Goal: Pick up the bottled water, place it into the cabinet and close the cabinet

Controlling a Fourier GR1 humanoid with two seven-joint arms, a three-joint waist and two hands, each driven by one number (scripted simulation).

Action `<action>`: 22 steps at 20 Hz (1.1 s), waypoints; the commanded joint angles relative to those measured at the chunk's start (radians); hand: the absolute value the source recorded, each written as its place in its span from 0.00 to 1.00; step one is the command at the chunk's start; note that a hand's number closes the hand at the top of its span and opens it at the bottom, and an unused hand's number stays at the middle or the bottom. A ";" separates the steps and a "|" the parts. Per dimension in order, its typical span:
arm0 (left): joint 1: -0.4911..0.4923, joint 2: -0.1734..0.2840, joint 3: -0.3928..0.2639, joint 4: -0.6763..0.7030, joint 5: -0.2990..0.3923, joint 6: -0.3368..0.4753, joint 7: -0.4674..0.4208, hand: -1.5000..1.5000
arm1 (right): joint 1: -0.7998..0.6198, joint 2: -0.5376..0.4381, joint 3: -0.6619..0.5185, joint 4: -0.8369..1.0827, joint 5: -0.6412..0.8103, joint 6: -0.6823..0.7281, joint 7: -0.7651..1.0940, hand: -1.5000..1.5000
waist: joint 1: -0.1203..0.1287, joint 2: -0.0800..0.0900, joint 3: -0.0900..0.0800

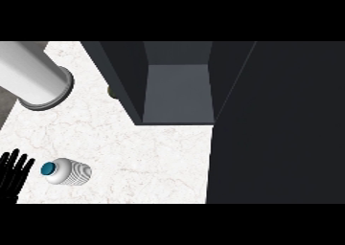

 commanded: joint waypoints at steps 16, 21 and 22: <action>-0.305 0.127 0.007 0.781 -0.154 -0.075 -0.384 0.00 | 0.025 -0.040 -0.053 -0.066 -0.098 0.005 0.047 0.00 | -0.004 0.002 -0.001; -0.416 0.124 -0.015 0.954 -0.188 -0.040 -0.441 0.00 | 0.086 -0.007 0.015 0.103 0.033 0.076 -0.165 0.00 | -0.017 0.002 -0.002; -0.385 0.133 -0.025 0.964 -0.201 -0.064 -0.504 0.00 | 0.073 -0.013 0.012 0.019 0.012 0.049 -0.104 0.00 | -0.009 0.002 -0.002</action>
